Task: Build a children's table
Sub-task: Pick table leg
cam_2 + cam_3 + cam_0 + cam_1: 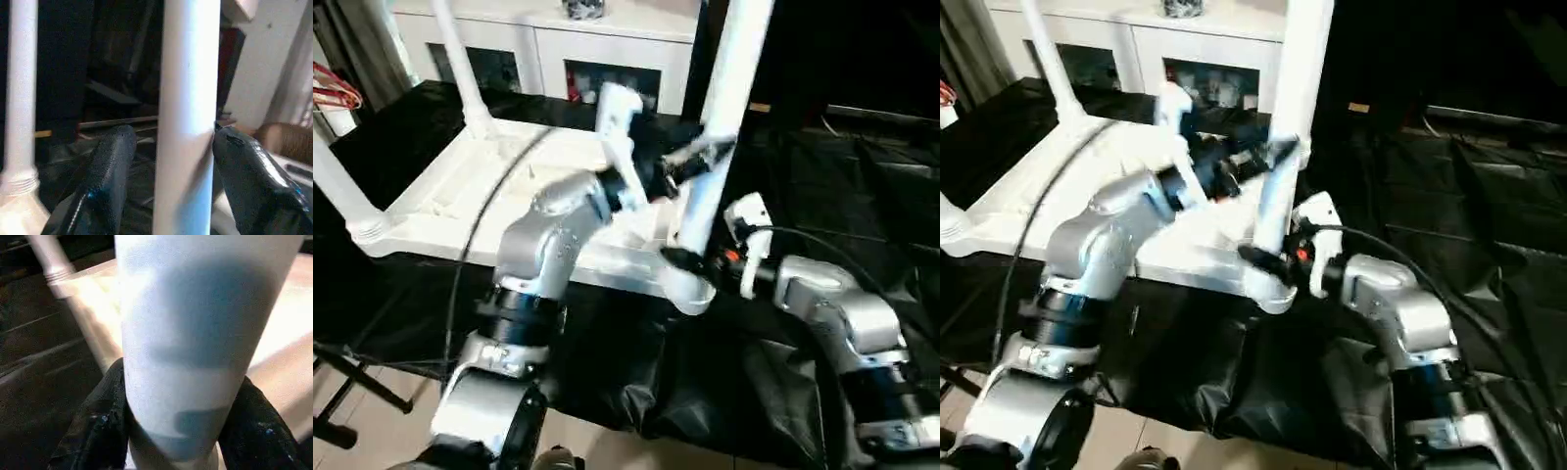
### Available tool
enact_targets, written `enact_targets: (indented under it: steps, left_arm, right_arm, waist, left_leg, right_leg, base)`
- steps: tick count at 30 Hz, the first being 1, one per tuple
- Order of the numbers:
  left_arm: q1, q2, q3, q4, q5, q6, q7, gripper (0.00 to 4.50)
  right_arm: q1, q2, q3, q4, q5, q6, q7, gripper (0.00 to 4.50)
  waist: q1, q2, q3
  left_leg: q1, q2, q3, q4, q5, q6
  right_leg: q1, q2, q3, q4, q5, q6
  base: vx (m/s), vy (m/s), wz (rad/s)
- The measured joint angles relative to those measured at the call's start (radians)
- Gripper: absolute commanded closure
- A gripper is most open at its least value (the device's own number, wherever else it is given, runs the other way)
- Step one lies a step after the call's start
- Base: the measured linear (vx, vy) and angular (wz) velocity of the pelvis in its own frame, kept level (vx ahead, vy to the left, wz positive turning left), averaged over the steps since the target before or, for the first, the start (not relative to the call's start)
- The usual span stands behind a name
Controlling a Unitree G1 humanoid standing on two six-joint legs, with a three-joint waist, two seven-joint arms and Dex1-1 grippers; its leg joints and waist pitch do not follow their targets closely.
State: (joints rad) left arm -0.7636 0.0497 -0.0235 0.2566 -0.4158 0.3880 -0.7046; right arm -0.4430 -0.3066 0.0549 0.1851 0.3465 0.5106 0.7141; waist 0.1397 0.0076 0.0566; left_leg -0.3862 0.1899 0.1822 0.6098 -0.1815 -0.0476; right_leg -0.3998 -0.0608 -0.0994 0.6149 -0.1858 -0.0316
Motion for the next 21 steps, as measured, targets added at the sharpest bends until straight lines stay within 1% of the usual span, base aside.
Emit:
enact_targets:
  steps: [3,4,5,8,10,11,14,15,17,18,19,21]
  left_arm:
    - [0.031,0.062,-0.023,0.045,0.029,-0.051,-0.072,1.61]
    - [0.042,0.076,-0.025,0.057,0.039,-0.060,-0.088,1.61]
    - [0.055,0.106,-0.046,0.076,0.062,-0.089,-0.128,1.61]
    - [0.096,0.210,-0.154,0.121,0.144,-0.155,-0.263,1.61]
    - [0.113,0.234,-0.192,0.150,0.176,-0.176,-0.306,1.61]
    - [0.113,0.256,-0.240,0.179,0.207,-0.212,-0.353,1.61]
    - [0.112,0.274,-0.309,0.250,0.270,-0.282,-0.416,1.61]
    - [0.111,0.273,-0.316,0.271,0.284,-0.301,-0.426,1.78]
    - [0.084,0.262,-0.330,0.344,0.317,-0.347,-0.431,1.95]
    - [0.066,0.257,-0.330,0.380,0.331,-0.368,-0.430,1.95]
    - [0.046,0.253,-0.334,0.419,0.341,-0.387,-0.429,2.09]
    - [0.014,0.247,-0.340,0.491,0.358,-0.426,-0.432,2.34]
  right_arm:
    - [-0.002,0.019,-0.050,0.039,-0.016,-0.048,-0.070,2.60]
    - [-0.002,0.018,-0.058,0.048,-0.020,-0.061,-0.084,2.60]
    - [-0.002,0.016,-0.064,0.055,-0.033,-0.073,-0.103,2.60]
    - [-0.001,-0.001,-0.075,0.057,-0.048,-0.090,-0.140,2.61]
    - [0.000,-0.008,-0.088,0.057,-0.048,-0.090,-0.144,2.61]
    - [0.006,-0.009,-0.089,0.048,-0.047,-0.089,-0.147,2.61]
    - [0.030,-0.009,-0.090,0.020,-0.047,-0.087,-0.149,2.61]
    - [0.037,-0.009,-0.091,0.013,-0.047,-0.087,-0.149,2.61]
    - [0.051,-0.010,-0.097,0.008,-0.047,-0.086,-0.149,2.61]
    - [0.055,-0.010,-0.097,0.002,-0.046,-0.086,-0.150,2.61]
    - [0.060,-0.009,-0.098,-0.008,-0.046,-0.086,-0.153,2.61]
    - [0.072,-0.009,-0.100,-0.027,-0.043,-0.086,-0.162,2.61]
  waist:
    - [0.001,0.001,0.000]
    - [0.001,0.001,0.000]
    - [0.001,0.001,0.000]
    - [0.000,0.004,0.000]
    - [0.002,0.004,0.000]
    - [0.003,0.005,0.000]
    - [0.001,0.009,0.001]
    - [0.000,0.010,0.001]
    - [0.001,0.014,0.001]
    - [0.001,0.017,0.002]
    - [0.001,0.021,0.003]
    - [0.001,0.030,-0.001]
  left_leg:
    - [0.000,0.000,0.000,0.000,0.000,0.000]
    - [0.000,0.000,0.000,0.000,0.000,0.000]
    - [0.000,0.000,0.000,0.000,0.000,0.000]
    - [0.000,0.000,0.000,-0.001,0.000,0.000]
    - [0.000,0.000,0.000,-0.001,0.000,0.000]
    - [0.000,0.000,0.000,-0.001,0.000,0.000]
    - [0.001,-0.001,0.000,-0.001,0.000,0.000]
    - [0.001,-0.001,0.000,-0.001,0.000,-0.001]
    - [0.001,-0.001,0.000,-0.001,0.000,-0.001]
    - [0.001,-0.001,0.000,-0.001,0.000,-0.001]
    - [0.001,-0.001,0.000,-0.001,0.000,-0.001]
    - [0.002,-0.001,0.000,-0.001,0.000,-0.001]
  right_leg:
    - [0.000,0.000,0.000,0.000,0.000,0.000]
    - [0.000,0.000,0.000,0.000,0.000,0.000]
    - [0.000,0.000,0.000,-0.001,0.000,0.000]
    - [0.000,0.000,0.001,-0.001,0.000,0.000]
    - [0.000,0.000,0.001,-0.001,0.000,0.000]
    - [0.000,0.000,0.001,-0.001,0.000,0.000]
    - [0.000,0.000,0.001,-0.001,0.001,0.001]
    - [0.000,0.000,0.001,-0.001,0.001,0.000]
    - [0.001,0.000,0.001,-0.001,0.002,0.000]
    - [0.001,0.000,0.001,-0.001,0.002,0.000]
    - [0.001,0.000,0.001,-0.001,0.003,0.000]
    - [0.001,0.000,0.002,-0.002,0.004,0.000]
  base:
    - [0.000,0.000,0.00]
    - [0.000,0.000,0.00]
    - [0.000,0.000,0.00]
    - [0.000,0.000,0.00]
    - [0.000,0.000,0.00]
    - [0.000,0.000,0.00]
    - [0.000,0.000,0.00]
    - [0.000,0.000,0.00]
    - [0.000,0.000,0.00]
    - [0.000,0.000,0.00]
    - [0.000,0.000,0.00]
    - [0.000,0.000,0.00]
